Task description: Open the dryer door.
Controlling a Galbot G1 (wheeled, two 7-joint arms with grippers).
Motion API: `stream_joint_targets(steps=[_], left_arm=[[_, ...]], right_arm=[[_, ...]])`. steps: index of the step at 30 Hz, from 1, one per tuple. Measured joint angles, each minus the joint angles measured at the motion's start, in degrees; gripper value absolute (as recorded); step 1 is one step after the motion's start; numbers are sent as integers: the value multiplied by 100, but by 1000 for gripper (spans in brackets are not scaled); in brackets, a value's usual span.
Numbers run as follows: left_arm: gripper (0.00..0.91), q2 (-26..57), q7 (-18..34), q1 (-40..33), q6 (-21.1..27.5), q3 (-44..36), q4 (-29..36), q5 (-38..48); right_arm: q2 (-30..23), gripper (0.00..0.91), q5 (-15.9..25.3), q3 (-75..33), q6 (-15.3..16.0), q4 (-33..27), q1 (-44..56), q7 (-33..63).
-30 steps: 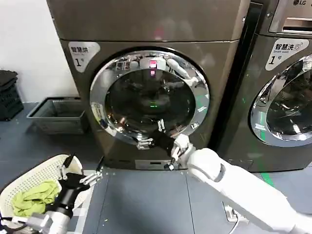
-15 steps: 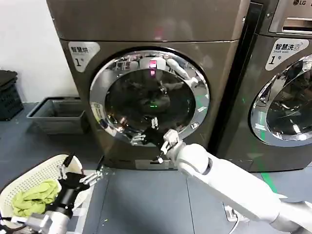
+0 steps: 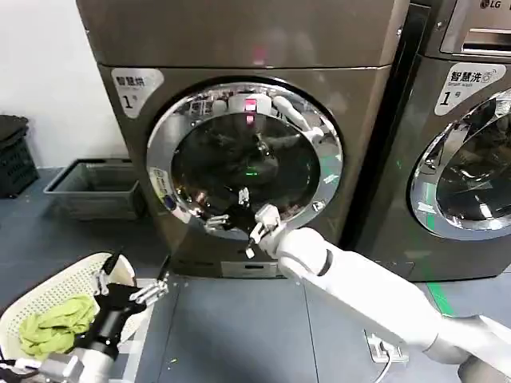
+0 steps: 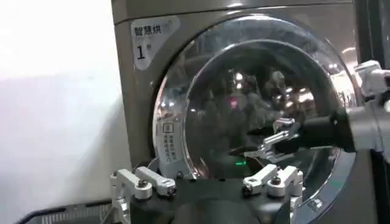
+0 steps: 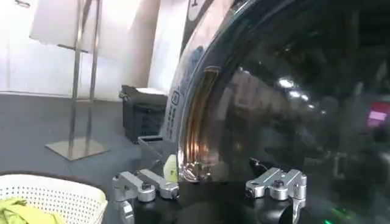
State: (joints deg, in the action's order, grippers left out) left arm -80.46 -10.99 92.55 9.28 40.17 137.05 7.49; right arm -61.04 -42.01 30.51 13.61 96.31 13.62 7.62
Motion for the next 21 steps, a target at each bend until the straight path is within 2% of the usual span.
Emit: stream_joint_targets(steps=[21], left_arm=[[907, -3, -1, 38, -13, 29, 87, 33]], right_arm=[[-651, 907, 14, 379, 44, -661, -487, 231]])
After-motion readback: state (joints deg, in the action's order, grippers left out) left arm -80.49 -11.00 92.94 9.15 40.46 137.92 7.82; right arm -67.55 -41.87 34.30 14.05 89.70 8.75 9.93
